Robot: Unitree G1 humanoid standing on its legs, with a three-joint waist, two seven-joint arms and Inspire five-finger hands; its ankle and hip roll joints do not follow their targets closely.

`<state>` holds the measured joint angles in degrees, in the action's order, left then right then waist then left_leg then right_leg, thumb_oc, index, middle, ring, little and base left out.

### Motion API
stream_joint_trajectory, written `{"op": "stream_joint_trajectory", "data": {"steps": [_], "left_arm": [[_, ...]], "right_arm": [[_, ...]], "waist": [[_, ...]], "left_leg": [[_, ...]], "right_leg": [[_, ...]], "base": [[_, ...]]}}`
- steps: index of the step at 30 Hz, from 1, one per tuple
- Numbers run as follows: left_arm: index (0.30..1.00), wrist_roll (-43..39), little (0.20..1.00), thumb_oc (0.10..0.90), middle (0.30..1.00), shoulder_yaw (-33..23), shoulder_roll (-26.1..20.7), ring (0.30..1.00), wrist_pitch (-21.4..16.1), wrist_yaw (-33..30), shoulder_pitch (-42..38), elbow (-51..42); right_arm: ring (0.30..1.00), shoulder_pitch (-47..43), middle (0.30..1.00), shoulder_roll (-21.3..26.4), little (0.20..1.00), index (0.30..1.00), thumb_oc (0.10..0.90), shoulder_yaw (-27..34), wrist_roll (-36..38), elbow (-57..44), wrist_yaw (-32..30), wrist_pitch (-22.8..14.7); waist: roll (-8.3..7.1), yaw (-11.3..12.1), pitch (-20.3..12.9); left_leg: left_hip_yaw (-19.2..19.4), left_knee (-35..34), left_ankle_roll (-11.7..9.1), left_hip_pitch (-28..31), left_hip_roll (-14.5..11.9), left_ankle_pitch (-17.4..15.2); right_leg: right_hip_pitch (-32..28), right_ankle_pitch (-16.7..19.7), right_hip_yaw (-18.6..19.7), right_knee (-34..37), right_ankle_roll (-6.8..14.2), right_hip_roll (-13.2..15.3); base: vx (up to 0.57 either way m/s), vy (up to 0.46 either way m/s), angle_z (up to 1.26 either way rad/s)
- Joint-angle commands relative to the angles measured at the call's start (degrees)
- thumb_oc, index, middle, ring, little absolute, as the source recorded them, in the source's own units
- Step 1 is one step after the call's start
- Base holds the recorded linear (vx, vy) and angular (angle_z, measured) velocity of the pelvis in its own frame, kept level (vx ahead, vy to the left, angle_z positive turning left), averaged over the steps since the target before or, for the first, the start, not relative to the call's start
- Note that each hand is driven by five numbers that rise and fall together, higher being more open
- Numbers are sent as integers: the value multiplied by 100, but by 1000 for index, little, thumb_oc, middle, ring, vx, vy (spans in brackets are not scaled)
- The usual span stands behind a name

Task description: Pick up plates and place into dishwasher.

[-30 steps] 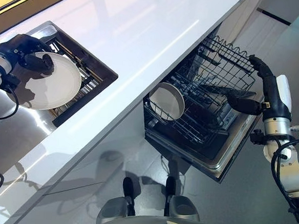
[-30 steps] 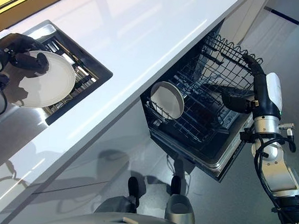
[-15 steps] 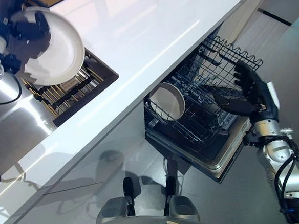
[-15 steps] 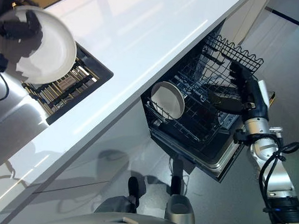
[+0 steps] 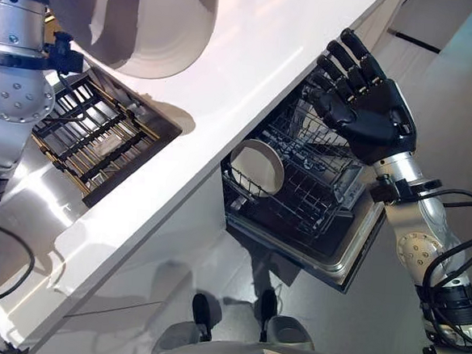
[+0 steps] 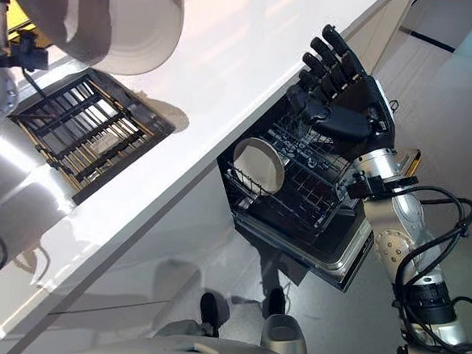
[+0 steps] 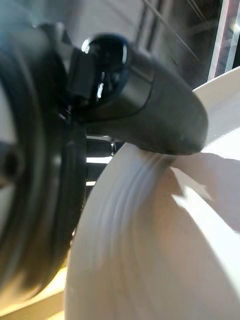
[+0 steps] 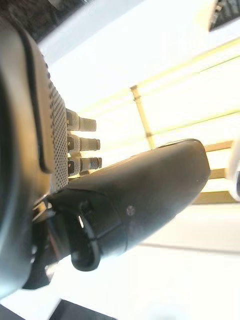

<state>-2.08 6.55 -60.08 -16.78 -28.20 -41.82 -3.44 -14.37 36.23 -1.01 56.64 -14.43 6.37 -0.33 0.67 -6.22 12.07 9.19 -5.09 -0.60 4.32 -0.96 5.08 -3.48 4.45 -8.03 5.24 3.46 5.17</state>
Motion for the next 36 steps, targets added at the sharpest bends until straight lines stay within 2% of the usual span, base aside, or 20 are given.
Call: {"op": "stream_joint_trajectory", "data": {"steps": [1, 7, 14, 19, 24, 28, 36], "left_arm": [[300, 200, 200, 100, 300, -197, 98, 300, -381, -519, -736, 157], [300, 364, 200, 100, 300, -119, 438, 300, -465, -575, -717, -12], [300, 795, 200, 100, 300, 194, 1005, 300, -635, -841, -929, 120], [300, 1032, 200, 100, 300, 329, 1220, 300, -694, -812, -835, 164], [300, 1067, 200, 100, 300, 539, 1305, 300, -863, -920, -740, 593], [300, 1106, 200, 100, 300, 757, 1433, 300, -1026, -1045, -791, 953], [300, 1911, 200, 100, 300, 1231, 1758, 300, -1288, -1405, -919, 1404]], "right_arm": [[900, -527, 900, -92, 900, 900, 800, 52, 136, -573, -37, -330], [900, -587, 900, -199, 900, 900, 800, 94, 242, -642, -9, -139], [900, -619, 900, -504, 900, 900, 800, -140, 501, -596, 45, 185], [900, -421, 900, -780, 900, 900, 800, -234, 665, -613, 19, 394], [900, -232, 900, -949, 900, 900, 800, -345, 950, -569, 251, 714], [900, -250, 900, -1035, 900, 900, 800, -455, 1082, -534, 366, 800], [900, -449, 900, -1182, 900, 900, 800, -628, 1208, -452, 272, 811]], "waist": [[-47, -9, -934], [-72, -117, -989], [-56, -287, -1028], [-41, -385, -1024], [-12, -503, -1020], [-2, -558, -1025], [-36, -613, -1034]], "left_leg": [[14, 9, -152, 290, 168, -555], [82, 9, -163, 301, 124, -475], [196, 9, -178, 376, 68, -528], [279, 9, -171, 405, 46, -531], [399, 9, -173, 426, 9, -509], [468, 9, -175, 432, -12, -494], [492, 9, -159, 438, -17, -497]], "right_leg": [[-270, -157, -164, -41, 293, -122], [-218, -68, -42, -39, 266, -160], [-213, -79, 121, -30, 278, -205], [-196, -55, 209, -27, 284, -225], [-152, -2, 297, -24, 289, -240], [-137, 20, 321, -26, 283, -247], [-131, 31, 350, -31, 269, -247]], "base": [[-1, -14, -6], [-8, -10, -13], [2, -18, -17], [10, -27, -11], [3, -14, -14], [-1, -6, -8], [-4, -6, -4]]}}
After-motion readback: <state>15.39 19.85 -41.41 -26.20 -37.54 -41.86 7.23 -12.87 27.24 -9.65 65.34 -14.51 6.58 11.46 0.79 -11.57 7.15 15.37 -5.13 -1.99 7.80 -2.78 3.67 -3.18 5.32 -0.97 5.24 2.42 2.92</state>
